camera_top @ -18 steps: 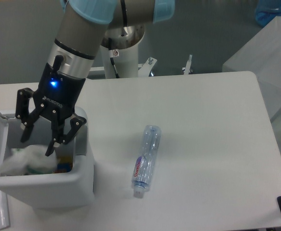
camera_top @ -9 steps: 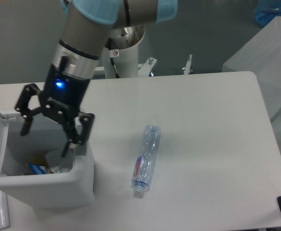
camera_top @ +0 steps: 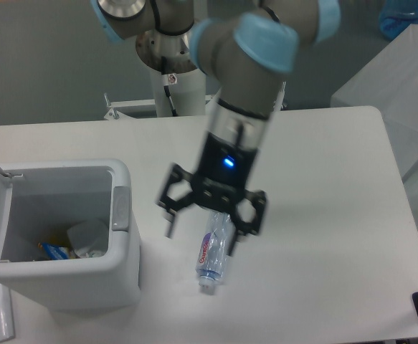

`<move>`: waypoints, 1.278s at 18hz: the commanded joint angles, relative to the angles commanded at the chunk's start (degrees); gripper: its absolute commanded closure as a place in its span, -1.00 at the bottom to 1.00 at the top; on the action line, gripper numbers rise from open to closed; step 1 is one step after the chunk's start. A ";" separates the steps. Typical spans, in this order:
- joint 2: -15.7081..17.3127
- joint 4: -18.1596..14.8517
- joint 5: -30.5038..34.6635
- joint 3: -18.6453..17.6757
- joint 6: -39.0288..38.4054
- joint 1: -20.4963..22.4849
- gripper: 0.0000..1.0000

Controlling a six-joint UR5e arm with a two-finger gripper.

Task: Place the trash in the trash can
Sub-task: 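Move the open gripper over the clear water bottle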

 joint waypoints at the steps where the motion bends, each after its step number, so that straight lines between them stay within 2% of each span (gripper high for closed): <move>1: -0.44 -0.09 0.17 -0.17 0.00 0.00 -1.00; 4: -2.99 -0.35 1.40 -0.70 -0.09 -0.35 -1.00; 7: -6.06 -1.40 7.19 0.08 -0.09 -1.40 -1.00; 9: -8.35 -3.33 10.62 1.57 0.52 -2.98 -1.00; 11: -10.81 -7.97 14.13 4.90 1.67 -4.39 -1.00; 14: -14.24 -17.99 18.36 10.27 1.76 -5.88 -1.00; 16: -15.47 -21.08 19.42 11.60 1.76 -6.50 -1.00; 23: -18.73 -22.85 24.61 11.43 1.67 -9.84 -1.00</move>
